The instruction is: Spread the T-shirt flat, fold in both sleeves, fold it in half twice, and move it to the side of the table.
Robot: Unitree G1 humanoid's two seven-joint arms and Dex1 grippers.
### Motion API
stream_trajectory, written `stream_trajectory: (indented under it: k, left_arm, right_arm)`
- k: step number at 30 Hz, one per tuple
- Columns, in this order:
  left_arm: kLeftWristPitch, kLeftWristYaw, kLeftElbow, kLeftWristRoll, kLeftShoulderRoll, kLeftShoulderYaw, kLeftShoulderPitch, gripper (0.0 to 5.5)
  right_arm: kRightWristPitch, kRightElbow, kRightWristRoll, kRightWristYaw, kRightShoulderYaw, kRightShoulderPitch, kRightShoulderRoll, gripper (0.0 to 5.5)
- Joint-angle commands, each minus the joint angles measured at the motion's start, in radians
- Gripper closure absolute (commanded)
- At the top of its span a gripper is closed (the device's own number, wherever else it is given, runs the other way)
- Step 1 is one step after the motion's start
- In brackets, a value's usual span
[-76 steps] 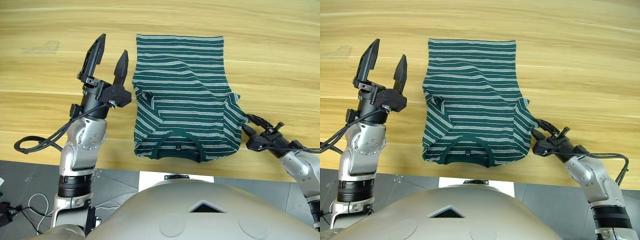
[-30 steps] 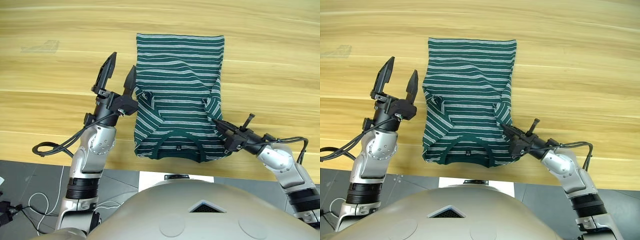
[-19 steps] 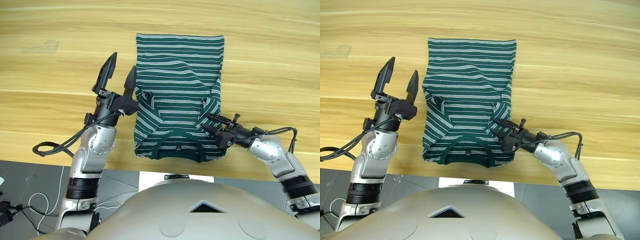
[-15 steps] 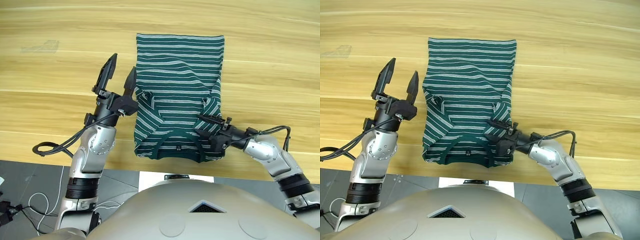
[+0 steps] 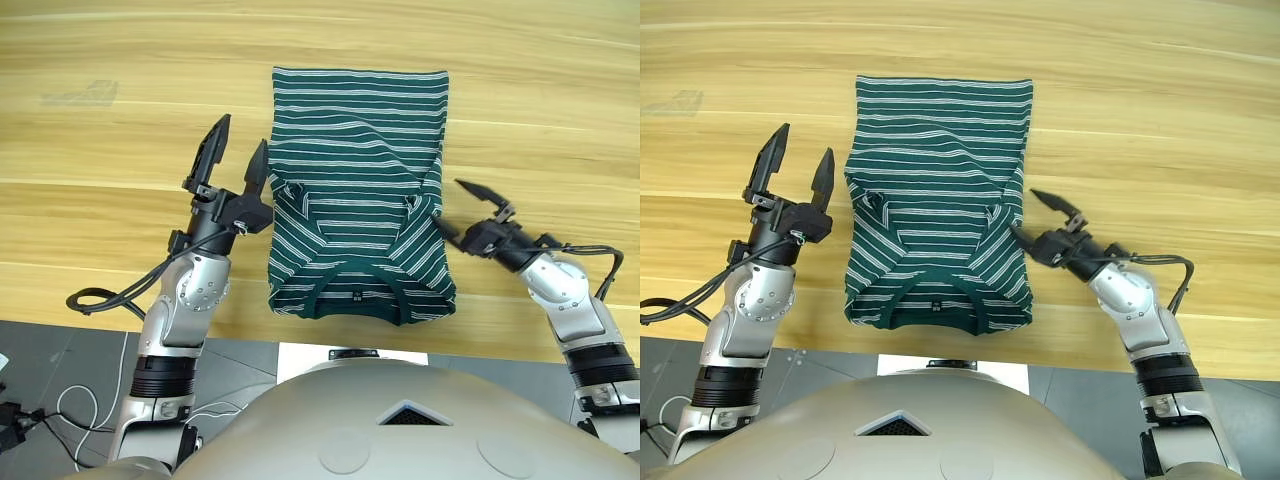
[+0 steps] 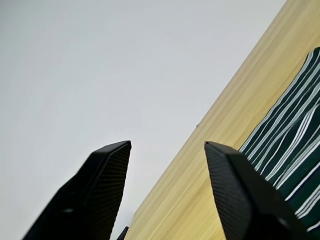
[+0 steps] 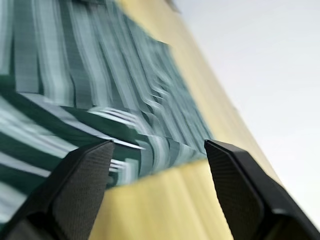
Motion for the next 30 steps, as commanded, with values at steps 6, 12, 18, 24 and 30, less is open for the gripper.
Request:
stream_trajectory:
  k: [6, 12, 18, 24, 30]
  left_arm:
    - [0.014, 0.006, -0.009, 0.018, -0.015, -0.009, -0.002, 2.74]
    - [0.013, 0.019, 0.013, 0.026, -0.029, -0.021, -0.019, 2.74]
    - [0.014, 0.022, 0.027, 0.027, -0.041, -0.038, -0.043, 2.74]
    - [0.014, 0.024, 0.042, 0.025, -0.047, -0.053, -0.058, 2.74]
    - [0.018, 0.018, 0.032, 0.024, -0.053, -0.061, -0.063, 2.74]
  right_arm:
    - [0.021, 0.076, -0.032, -0.013, 0.011, -0.057, 0.031, 2.14]
    - [0.023, 0.050, -0.021, -0.003, 0.017, -0.052, 0.043, 2.14]
    - [0.020, 0.078, -0.055, -0.011, 0.041, -0.047, 0.046, 2.14]
    - [0.019, 0.068, -0.074, -0.007, 0.062, -0.034, 0.043, 2.14]
    - [0.043, 0.093, -0.120, -0.019, 0.088, -0.041, 0.049, 2.14]
